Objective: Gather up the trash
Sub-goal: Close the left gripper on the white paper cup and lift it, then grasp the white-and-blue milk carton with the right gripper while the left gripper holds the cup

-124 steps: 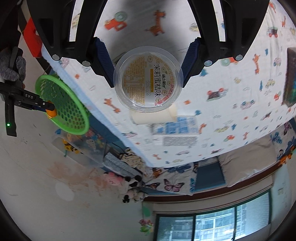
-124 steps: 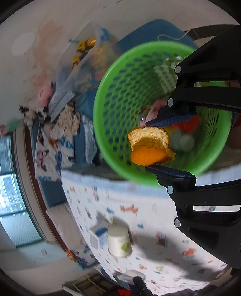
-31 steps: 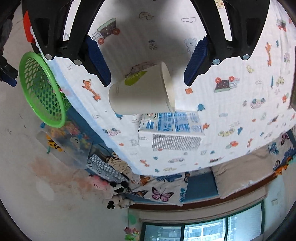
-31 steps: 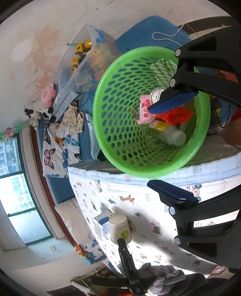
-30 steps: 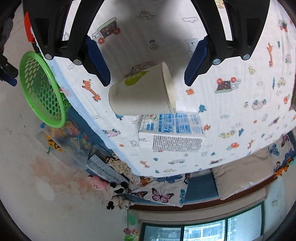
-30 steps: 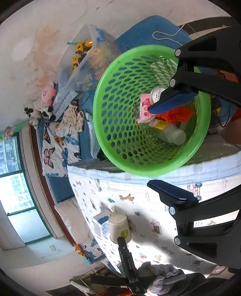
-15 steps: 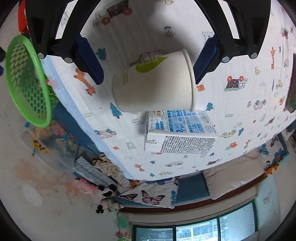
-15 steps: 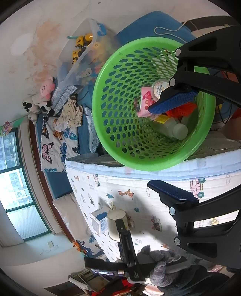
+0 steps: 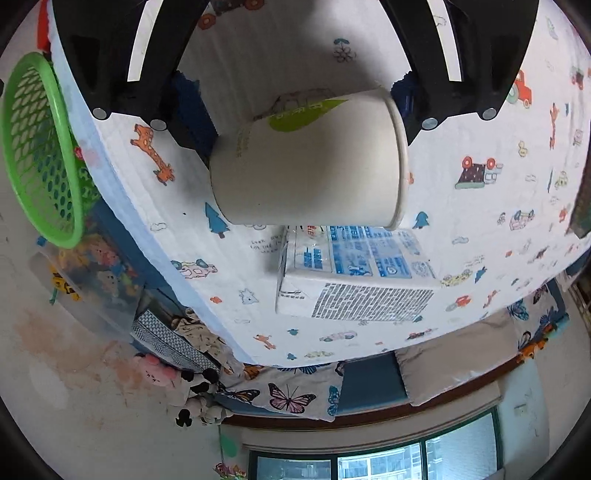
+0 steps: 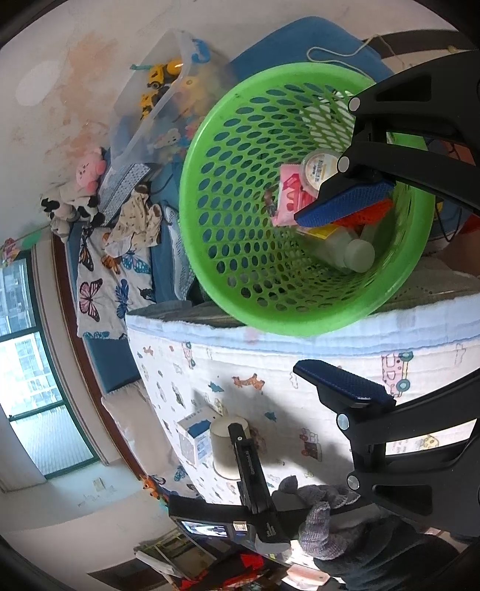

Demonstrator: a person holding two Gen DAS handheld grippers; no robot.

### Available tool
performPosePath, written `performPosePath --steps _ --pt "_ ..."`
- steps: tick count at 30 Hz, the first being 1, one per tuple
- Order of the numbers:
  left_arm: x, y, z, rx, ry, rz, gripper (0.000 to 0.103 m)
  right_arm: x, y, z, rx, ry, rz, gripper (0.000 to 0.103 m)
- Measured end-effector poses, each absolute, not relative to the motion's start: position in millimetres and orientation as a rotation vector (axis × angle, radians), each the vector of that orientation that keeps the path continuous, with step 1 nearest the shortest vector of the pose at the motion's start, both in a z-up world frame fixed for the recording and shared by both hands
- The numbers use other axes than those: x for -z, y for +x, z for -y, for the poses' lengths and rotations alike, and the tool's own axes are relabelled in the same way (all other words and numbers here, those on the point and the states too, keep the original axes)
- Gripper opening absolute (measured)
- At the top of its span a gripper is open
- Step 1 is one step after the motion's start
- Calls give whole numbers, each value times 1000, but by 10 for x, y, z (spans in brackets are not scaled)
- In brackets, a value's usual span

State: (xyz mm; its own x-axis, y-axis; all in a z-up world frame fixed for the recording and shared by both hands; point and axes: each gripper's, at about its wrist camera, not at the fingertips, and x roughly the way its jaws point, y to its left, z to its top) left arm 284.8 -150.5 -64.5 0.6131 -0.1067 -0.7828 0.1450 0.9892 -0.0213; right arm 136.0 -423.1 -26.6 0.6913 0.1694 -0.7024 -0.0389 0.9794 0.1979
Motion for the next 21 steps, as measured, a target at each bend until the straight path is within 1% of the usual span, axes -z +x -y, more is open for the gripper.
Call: performPosePath --steps 10,21 --pt "361 2586 1023 163 -23 -858 76 162 1532 3936 -181 138 -794 74" --pt "195 2205 275 106 -46 -850 76 48 2109 3140 -349 11 -803 74"
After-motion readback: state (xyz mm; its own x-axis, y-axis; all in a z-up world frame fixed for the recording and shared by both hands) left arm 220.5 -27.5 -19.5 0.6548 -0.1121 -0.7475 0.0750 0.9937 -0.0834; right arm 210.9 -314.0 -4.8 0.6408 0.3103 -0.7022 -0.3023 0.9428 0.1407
